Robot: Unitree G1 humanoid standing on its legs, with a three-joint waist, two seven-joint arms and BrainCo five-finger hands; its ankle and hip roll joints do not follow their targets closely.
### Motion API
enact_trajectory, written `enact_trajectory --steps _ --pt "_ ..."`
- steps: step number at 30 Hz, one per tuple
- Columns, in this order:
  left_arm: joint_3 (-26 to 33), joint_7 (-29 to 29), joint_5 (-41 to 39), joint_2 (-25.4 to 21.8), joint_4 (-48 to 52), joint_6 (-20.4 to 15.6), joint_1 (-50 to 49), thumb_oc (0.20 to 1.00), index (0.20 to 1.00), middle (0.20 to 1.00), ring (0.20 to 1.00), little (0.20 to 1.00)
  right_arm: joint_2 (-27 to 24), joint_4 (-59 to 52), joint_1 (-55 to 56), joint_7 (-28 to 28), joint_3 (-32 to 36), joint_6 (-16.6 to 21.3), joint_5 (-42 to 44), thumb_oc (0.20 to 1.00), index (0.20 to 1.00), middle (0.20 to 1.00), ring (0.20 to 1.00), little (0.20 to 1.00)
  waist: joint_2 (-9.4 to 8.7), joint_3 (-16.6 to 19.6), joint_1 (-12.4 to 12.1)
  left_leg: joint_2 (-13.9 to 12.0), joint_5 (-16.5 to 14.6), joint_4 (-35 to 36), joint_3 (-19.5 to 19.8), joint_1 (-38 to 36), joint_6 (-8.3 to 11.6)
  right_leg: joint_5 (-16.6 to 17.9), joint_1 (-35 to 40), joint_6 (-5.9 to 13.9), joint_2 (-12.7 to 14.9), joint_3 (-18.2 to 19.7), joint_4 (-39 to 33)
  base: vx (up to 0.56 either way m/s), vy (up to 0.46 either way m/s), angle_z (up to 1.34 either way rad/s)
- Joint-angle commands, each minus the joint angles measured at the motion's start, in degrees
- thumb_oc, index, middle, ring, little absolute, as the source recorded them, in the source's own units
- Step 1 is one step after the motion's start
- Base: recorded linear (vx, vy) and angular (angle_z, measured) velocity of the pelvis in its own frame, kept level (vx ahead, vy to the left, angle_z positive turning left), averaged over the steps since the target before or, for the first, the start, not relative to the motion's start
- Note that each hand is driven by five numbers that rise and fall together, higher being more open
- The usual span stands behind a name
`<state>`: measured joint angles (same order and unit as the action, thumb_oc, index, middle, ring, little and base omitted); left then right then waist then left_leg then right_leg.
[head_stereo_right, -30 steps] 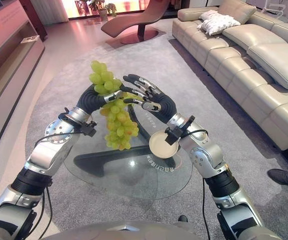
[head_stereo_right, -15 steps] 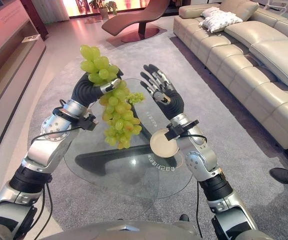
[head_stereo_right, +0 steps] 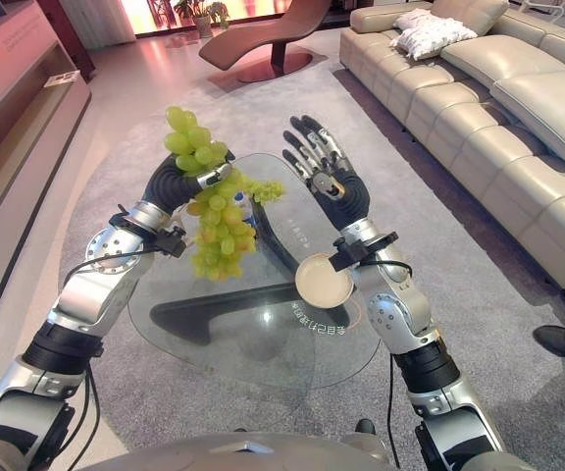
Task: Pick up fruits into the plate
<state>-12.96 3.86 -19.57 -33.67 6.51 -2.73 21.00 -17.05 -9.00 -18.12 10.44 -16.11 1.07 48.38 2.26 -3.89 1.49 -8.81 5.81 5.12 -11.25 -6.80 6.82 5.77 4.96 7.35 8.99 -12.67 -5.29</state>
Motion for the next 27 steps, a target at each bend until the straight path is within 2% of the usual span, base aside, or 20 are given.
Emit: enact_trajectory --steps 1,4,6,9,17,21,22,27 --pt "1.6 -1.3 0.1 -2.5 3.2 -5.6 10.1 0.200 0.200 0.200 0.200 0.200 0.0 -1.1 -3.3 3.0 -1.1 -4.5 3.0 1.000 1.000 1.000 1.000 1.000 -1.93 0.5 -0.1 -0.6 -6.1 -1.7 -0.5 -0.6 -0.30 -5.6 2.7 1.37 2.5 -1.7 2.8 0.00 0.000 0.00" --pt "0.6 -1.9 -0.1 -2.9 4.2 -5.4 11.6 0.200 0.200 0.200 0.200 0.200 -0.7 -0.4 -3.3 2.9 -2.5 -5.1 2.6 1.000 1.000 1.000 1.000 1.000 -2.04 0.6 -0.1 -0.6 -6.1 -1.8 -0.4 -0.6 -0.19 -5.7 2.7 1.38 2.5 -1.6 2.8 0.01 -0.012 0.04" --pt "0.2 -1.6 -0.2 -3.1 4.6 -5.6 12.4 0.200 0.200 0.200 0.200 0.200 -1.1 0.1 -3.1 1.5 -2.8 -6.7 2.0 1.000 1.000 1.000 1.000 1.000 -2.05 0.7 0.1 -0.7 -6.1 -1.8 -0.3 -0.5 -0.15 -5.8 2.6 1.39 2.4 -1.5 2.9 0.00 -0.003 0.02" --pt "-0.7 -1.6 -0.4 -3.5 6.2 -4.0 13.9 0.200 0.200 0.200 0.200 0.200 -1.5 2.6 -2.7 1.4 -3.6 -9.5 0.9 1.000 1.000 1.000 1.000 1.000 -2.05 0.6 0.2 -0.6 -6.0 -1.7 -0.3 -0.5 -0.20 -5.8 2.6 1.42 2.4 -1.3 3.0 0.00 0.000 0.00" --pt "-3.2 -0.1 -2.5 -5.1 7.3 -1.6 17.0 0.200 0.200 0.200 0.200 0.200 -3.6 8.0 -3.0 5.8 -7.8 -16.6 -2.8 1.000 1.000 1.000 1.000 1.000 -2.56 0.5 0.0 -0.5 -5.9 -1.5 -0.1 -0.6 -0.23 -5.8 2.8 1.34 2.2 -1.4 2.9 0.00 0.000 0.00" --pt "-4.5 0.4 -3.6 -4.7 7.7 -0.6 17.8 0.200 0.200 0.200 0.200 0.200 -4.1 9.3 -3.9 7.9 -10.0 -18.3 -4.8 1.000 1.000 1.000 1.000 1.000 -2.75 0.3 0.0 -0.5 -5.8 -1.5 -0.1 -0.8 -0.27 -5.7 2.8 1.31 2.2 -1.4 2.9 0.00 0.000 0.00" --pt "-5.7 1.9 -4.7 -3.5 7.9 0.6 18.0 0.200 0.200 0.200 0.200 0.200 -4.2 9.8 -5.1 10.1 -12.4 -19.7 -6.7 1.000 1.000 1.000 1.000 1.000 -2.97 0.2 -0.1 -0.4 -5.9 -1.5 0.1 -0.9 -0.35 -5.7 3.0 1.21 2.0 -1.2 2.9 0.00 0.000 0.00" --pt "-8.7 4.5 -3.2 -0.9 7.8 2.6 17.8 0.200 0.200 0.200 0.200 0.200 -4.1 9.5 -7.0 13.2 -15.5 -21.6 -9.4 1.000 1.000 1.000 1.000 1.000 -3.28 0.1 0.0 -0.3 -6.0 -1.6 0.3 -1.2 -0.53 -5.6 3.2 1.18 1.9 -0.7 2.7 0.00 0.000 0.00"
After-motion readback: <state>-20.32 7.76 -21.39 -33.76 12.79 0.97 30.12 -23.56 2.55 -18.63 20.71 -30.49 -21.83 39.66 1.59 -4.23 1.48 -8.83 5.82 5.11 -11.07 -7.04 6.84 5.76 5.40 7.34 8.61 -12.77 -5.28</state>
